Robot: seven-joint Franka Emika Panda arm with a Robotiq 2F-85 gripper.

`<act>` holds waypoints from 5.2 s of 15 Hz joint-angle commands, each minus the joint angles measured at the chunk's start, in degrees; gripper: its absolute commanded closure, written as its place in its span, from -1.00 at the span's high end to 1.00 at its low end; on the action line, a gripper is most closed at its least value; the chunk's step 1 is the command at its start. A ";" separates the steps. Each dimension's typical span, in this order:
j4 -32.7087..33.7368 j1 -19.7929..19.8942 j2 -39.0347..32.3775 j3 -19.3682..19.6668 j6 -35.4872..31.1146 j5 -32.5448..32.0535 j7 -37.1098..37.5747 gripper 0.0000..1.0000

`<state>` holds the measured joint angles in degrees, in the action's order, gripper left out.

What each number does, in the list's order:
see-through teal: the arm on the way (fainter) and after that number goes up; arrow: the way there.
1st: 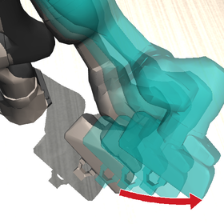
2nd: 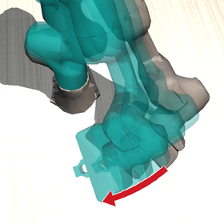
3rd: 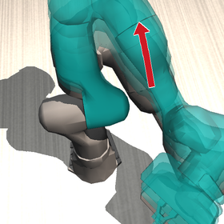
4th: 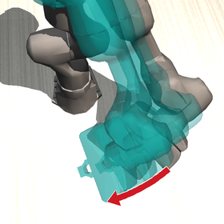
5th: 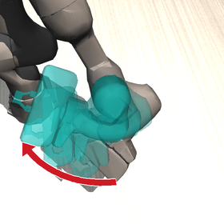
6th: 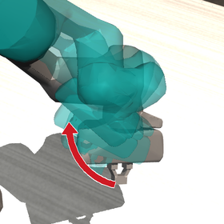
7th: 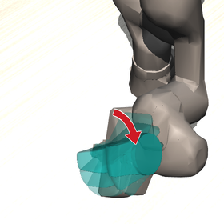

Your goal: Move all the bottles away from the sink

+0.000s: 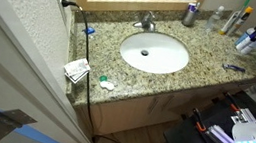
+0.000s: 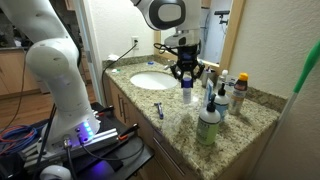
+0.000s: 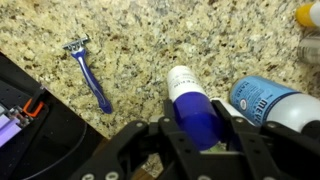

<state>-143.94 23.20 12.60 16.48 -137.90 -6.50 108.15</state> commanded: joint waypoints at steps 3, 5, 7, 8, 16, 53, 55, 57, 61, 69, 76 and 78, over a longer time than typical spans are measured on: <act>-1.02 1.89 -1.35 0.67 -1.12 -0.41 2.00 -0.19; -1.09 2.10 -1.75 0.85 -1.32 -0.45 2.35 -0.69; -0.30 2.52 -4.51 1.05 -1.88 -1.14 3.69 -0.69; -0.28 2.72 -5.01 1.28 -2.34 -1.27 4.37 -0.69; -0.53 1.56 -8.51 1.91 -6.80 0.59 9.69 -0.69; 2.82 -1.89 1.57 2.90 -3.09 28.06 -27.38 1.00; 5.62 -1.10 4.53 2.64 -0.08 25.54 -27.88 1.00; 10.54 0.95 3.95 0.88 1.01 18.74 -23.25 1.00; 11.95 0.45 4.46 1.58 1.47 17.74 -21.86 1.00; 29.77 -2.74 -13.67 -2.57 4.36 4.75 -18.09 1.00; 33.33 -4.51 -16.81 -0.96 5.36 5.90 -17.72 1.00; 35.32 -4.34 -19.28 -0.69 4.74 8.24 -22.77 1.00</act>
<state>-111.69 19.43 -3.32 14.65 -134.15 -0.88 90.89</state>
